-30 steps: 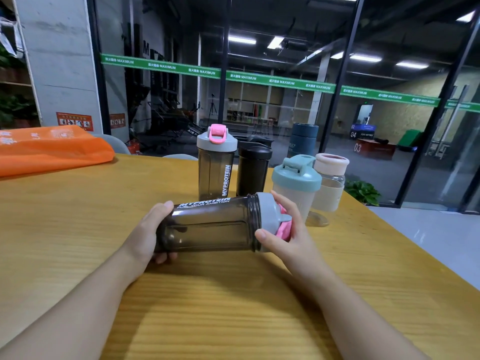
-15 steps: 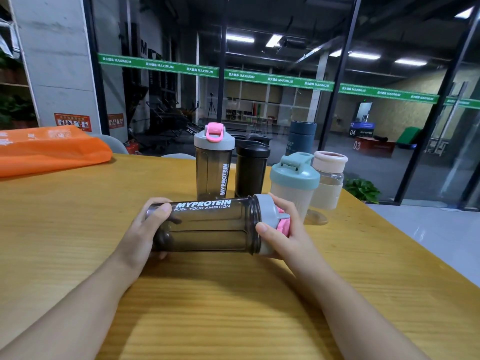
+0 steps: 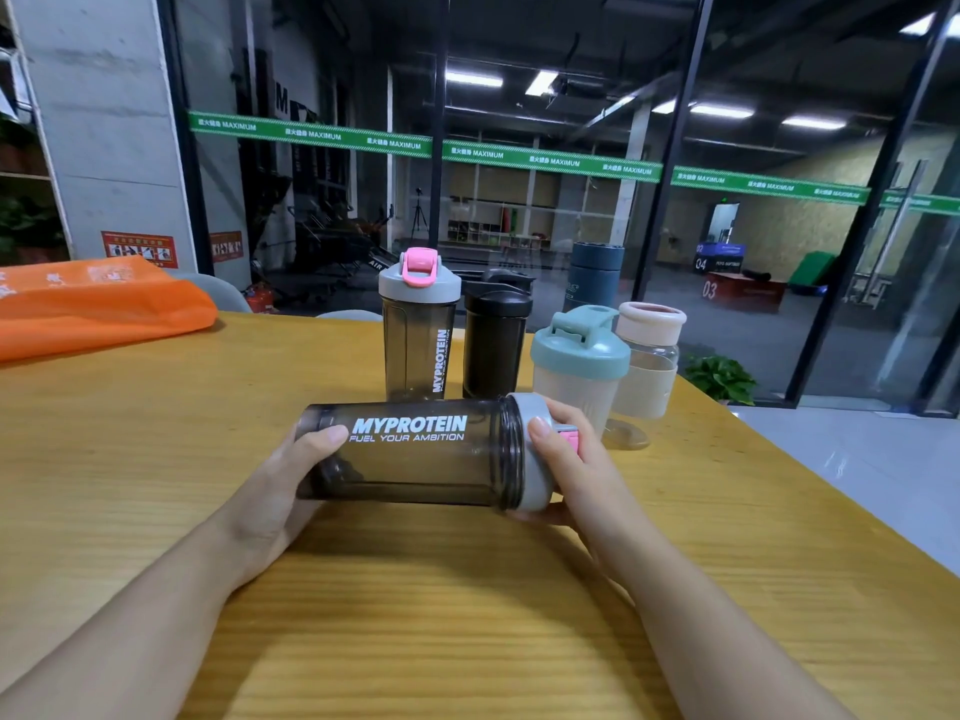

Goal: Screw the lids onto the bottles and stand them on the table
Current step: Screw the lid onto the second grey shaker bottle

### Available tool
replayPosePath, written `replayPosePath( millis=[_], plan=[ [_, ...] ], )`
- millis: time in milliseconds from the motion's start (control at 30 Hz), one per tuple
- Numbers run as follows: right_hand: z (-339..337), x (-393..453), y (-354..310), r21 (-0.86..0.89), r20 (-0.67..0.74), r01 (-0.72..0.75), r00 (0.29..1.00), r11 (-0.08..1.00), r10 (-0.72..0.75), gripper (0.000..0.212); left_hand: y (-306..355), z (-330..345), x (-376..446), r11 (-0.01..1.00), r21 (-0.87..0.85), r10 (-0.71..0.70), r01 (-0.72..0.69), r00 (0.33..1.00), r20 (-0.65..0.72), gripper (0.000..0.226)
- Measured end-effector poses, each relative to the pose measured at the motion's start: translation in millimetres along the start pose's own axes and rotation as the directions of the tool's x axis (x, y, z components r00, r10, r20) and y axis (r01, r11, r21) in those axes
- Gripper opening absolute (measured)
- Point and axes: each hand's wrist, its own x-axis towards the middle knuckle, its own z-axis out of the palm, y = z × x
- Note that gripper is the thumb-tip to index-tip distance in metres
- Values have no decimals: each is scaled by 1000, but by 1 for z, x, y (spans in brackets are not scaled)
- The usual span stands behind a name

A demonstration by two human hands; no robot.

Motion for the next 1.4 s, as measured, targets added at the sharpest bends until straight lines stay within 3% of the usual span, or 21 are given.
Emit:
replayPosePath(
  millis=[100, 233, 267, 367, 433, 567, 633, 767, 900, 1000, 1133, 1233, 1400],
  plan=[
    [-1, 1, 2, 60, -1, 30, 1000, 998, -30, 72, 3, 1, 1, 998, -35, -53, 51, 997, -58, 79],
    [1, 10, 10, 262, -26, 74, 997, 962, -69, 121, 6, 5, 3, 979, -191, -96, 73, 989, -115, 62],
    [4, 12, 11, 259, -27, 89, 996, 962, -85, 120, 6, 8, 2, 971, -227, -107, 79, 987, -118, 58],
    [16, 13, 12, 199, 19, 131, 990, 971, -137, 74, 6, 18, 1, 942, -308, -163, 133, 984, -76, 46],
    [22, 13, 10, 204, 35, 143, 988, 968, -153, 58, 4, 21, 0, 928, -336, -186, 161, 981, -45, 49],
    [34, 22, 1, 267, -69, 217, 976, 939, -206, 70, 5, 30, -2, 948, -260, -188, 182, 982, 2, 60],
    [38, 26, -8, 248, -140, 281, 957, 927, -253, 75, 5, 35, -3, 981, -160, -118, 114, 993, -20, 66],
    [43, 32, -35, 103, -160, 383, 917, 918, -365, 66, 7, 36, 1, 977, 157, 167, -145, 976, -140, 105],
    [47, 35, -51, -136, -29, 455, 886, 880, -463, 68, 16, 44, 11, 948, 55, 319, -314, 933, -168, 116],
    [51, 35, -52, -324, 46, 460, 881, 827, -472, 67, 23, 51, 23, 929, -55, 354, -365, 923, -152, 121],
    [48, 32, -49, -430, 20, 414, 893, 802, -450, 66, 28, 56, 30, 905, -183, 376, -384, 923, -78, 122],
    [46, 30, -50, -574, 93, 415, 890, 706, -447, 66, 27, 53, 33, 891, -263, 387, -371, 922, 9, 106],
    [47, 37, -47, -660, 174, 405, 902, 633, -396, 74, 20, 48, 32, 897, -330, 301, -293, 953, -30, 88]
  ],
)
